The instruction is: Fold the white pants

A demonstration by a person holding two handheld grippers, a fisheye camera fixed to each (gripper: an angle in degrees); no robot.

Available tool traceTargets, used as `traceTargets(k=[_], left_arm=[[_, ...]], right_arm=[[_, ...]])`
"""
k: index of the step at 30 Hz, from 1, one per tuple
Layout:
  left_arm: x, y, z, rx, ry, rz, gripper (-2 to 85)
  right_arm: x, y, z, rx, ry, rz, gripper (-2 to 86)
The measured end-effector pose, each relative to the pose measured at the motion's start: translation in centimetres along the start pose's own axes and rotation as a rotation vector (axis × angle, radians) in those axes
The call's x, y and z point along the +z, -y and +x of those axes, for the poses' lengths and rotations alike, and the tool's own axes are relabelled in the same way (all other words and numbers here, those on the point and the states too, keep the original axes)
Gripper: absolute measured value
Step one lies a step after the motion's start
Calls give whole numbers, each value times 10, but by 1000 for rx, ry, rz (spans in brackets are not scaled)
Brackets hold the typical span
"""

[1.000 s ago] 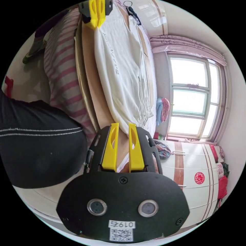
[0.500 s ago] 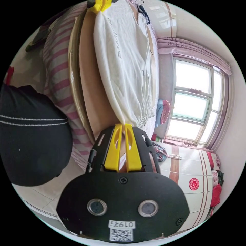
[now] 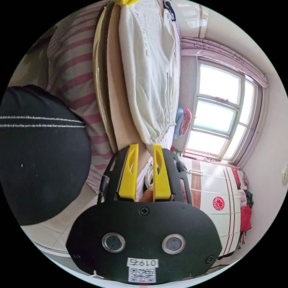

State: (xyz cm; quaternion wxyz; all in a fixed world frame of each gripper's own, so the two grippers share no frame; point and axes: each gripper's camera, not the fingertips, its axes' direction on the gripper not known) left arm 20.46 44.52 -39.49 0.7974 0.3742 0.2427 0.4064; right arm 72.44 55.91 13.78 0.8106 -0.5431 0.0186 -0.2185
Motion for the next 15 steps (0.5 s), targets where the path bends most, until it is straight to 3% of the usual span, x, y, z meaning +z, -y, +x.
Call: traceTargets(k=[4, 6, 11, 14, 15], left_arm=[[-15, -32, -30, -32, -84, 101, 9], [-24, -64, -65, -174, -70, 201, 8], [10, -120, -136, -471, -62, 87, 8], [1, -168, -169, -693, -164, 317, 8], [-7, -187, -176, -746, -100, 379, 8]], right_arm=[[-68, -22, 21, 229, -1, -18, 78], [-103, -24, 39, 396, 30, 2, 58], [-212, 30, 75, 752, 172, 160, 1], [-274, 73, 90, 902, 306, 306, -6], [-286, 81, 93, 921, 336, 336, -6]])
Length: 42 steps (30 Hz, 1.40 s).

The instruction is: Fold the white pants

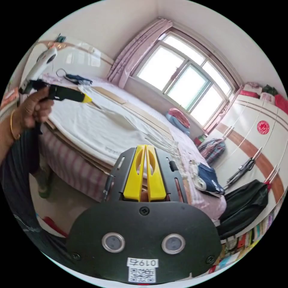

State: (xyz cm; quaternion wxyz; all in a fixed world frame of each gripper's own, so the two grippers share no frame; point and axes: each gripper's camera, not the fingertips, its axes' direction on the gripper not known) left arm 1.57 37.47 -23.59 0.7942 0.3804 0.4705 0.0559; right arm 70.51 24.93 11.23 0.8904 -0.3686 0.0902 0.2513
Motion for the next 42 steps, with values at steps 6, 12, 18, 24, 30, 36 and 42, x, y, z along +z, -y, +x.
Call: traceTargets(k=[6, 12, 18, 24, 30, 36, 42], left_arm=[[-14, -49, -58, 13, 476, -32, 8], [-5, -73, -126, -32, 540, -57, 8], [13, -61, -201, 3, 593, -103, 8], [17, -20, -365, -292, 618, 21, 9], [45, -38, -590, -743, 450, -17, 10], [97, -46, -723, -733, 427, -182, 18], [113, -63, -838, -876, 322, -193, 62]], right_arm=[[-41, 78, -81, -205, 168, 78, -9], [-4, 155, -44, 7, 433, 60, -10], [5, 198, -37, 56, 523, -58, -9], [-8, 317, -31, -108, 571, -113, -10], [33, 508, -24, -190, 714, -83, -10], [123, 719, -67, -285, 890, -38, -9], [240, 941, -129, -272, 1023, -17, 12]])
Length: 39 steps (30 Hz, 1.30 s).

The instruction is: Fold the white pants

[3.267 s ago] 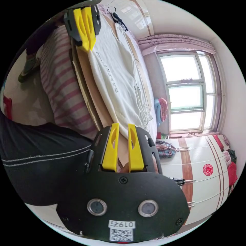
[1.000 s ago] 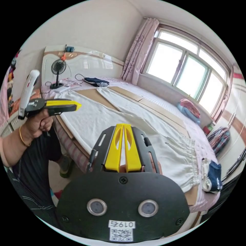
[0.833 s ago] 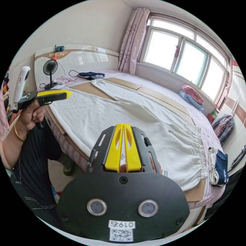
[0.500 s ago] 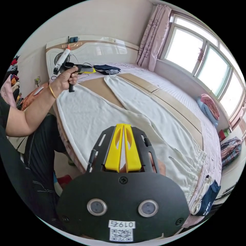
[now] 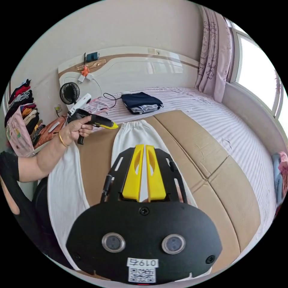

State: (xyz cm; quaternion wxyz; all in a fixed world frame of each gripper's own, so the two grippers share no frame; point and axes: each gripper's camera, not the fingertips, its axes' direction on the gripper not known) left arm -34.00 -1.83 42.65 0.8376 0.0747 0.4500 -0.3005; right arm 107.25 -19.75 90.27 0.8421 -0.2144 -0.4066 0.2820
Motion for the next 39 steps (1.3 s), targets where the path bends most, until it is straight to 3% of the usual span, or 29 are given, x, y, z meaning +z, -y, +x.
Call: traceTargets(k=[3, 6, 16, 26, 29, 32, 39], left_arm=[[26, 20, -31, -59, -44, -20, 83], [50, 27, -51, -49, -89, -11, 90], [109, 37, -112, -26, -205, 68, 68], [164, 47, -134, 25, -170, 79, 39], [184, 50, -144, 23, -229, 22, 23], [195, 50, -144, 40, -176, 31, 16], [215, 47, -153, 40, -133, 48, 12]], right_arm=[[50, 109, 53, 24, 126, -148, 57], [87, 201, 95, 70, 378, -216, 93], [169, 386, 151, 90, 367, -378, 137], [187, 504, 172, 107, 542, -401, 65], [188, 534, 162, 88, 499, -404, 33], [181, 564, 151, 61, 436, -384, 5], [177, 617, 135, 64, 429, -380, 43]])
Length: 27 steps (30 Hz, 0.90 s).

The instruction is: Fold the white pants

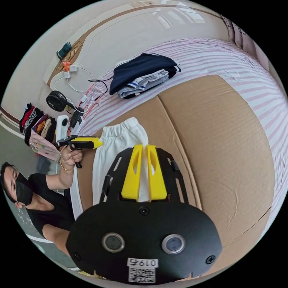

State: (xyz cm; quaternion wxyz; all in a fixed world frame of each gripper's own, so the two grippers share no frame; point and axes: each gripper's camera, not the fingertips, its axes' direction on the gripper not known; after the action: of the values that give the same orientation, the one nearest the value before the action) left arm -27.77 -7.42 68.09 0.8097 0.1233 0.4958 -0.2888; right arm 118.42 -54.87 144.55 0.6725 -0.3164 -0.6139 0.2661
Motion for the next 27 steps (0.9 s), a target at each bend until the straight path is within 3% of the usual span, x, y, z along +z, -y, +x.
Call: traceTargets(k=[6, 17, 23, 27], left_arm=[[16, -5, 2, 30, 40, 4, 10], [40, -14, -3, 30, 24, 0, 11], [46, -19, -2, 50, 15, 20, 11], [49, -23, -2, 51, 28, 19, 12]], right_arm=[[-24, 36, -9, 56, 36, 124, 70], [-2, 83, -33, 80, 86, 63, 33], [0, 101, -82, -28, -155, 80, -7], [-3, 105, -94, -20, -204, 113, -8]])
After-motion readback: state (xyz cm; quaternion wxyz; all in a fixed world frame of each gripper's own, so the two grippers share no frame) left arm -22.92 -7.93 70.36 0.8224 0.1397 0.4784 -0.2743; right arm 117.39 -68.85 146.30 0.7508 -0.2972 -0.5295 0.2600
